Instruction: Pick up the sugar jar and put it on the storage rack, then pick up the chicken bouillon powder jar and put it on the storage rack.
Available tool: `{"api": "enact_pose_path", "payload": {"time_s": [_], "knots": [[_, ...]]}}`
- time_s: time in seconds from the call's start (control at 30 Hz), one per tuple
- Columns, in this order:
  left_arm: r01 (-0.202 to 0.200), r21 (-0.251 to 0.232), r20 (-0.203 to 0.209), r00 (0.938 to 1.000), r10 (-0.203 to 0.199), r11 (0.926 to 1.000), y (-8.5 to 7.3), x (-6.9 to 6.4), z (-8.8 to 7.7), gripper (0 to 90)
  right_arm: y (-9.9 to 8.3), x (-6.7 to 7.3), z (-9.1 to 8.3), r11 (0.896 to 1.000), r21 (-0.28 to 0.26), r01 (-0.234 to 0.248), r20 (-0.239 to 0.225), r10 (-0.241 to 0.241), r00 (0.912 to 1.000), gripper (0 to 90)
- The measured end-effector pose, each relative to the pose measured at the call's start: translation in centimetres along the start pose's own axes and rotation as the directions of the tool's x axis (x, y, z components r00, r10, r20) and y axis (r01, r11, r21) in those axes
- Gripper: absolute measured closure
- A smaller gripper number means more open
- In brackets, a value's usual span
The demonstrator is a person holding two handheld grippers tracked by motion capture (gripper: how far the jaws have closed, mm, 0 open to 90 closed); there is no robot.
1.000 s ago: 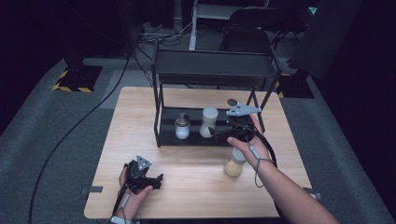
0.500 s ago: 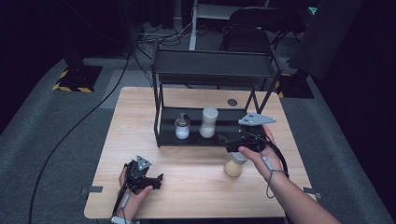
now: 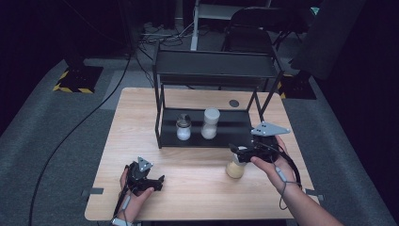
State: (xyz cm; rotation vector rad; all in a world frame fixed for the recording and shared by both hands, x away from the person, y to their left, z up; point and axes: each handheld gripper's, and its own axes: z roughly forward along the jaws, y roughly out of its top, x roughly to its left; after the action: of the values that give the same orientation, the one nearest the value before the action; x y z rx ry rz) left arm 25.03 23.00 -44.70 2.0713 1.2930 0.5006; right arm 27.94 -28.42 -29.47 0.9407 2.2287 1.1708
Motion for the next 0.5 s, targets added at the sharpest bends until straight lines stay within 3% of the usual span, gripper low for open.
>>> {"api": "enact_pose_path", "payload": {"time_s": [0.5], "knots": [[0.000, -0.002, 0.000, 1.0000, 0.000, 1.0000, 0.0, 0.0, 0.0, 0.5, -2.8, -0.9, -0.1, 0.998, 0.031, -0.047, -0.005, 0.047, 0.9989, 5.1]]}}
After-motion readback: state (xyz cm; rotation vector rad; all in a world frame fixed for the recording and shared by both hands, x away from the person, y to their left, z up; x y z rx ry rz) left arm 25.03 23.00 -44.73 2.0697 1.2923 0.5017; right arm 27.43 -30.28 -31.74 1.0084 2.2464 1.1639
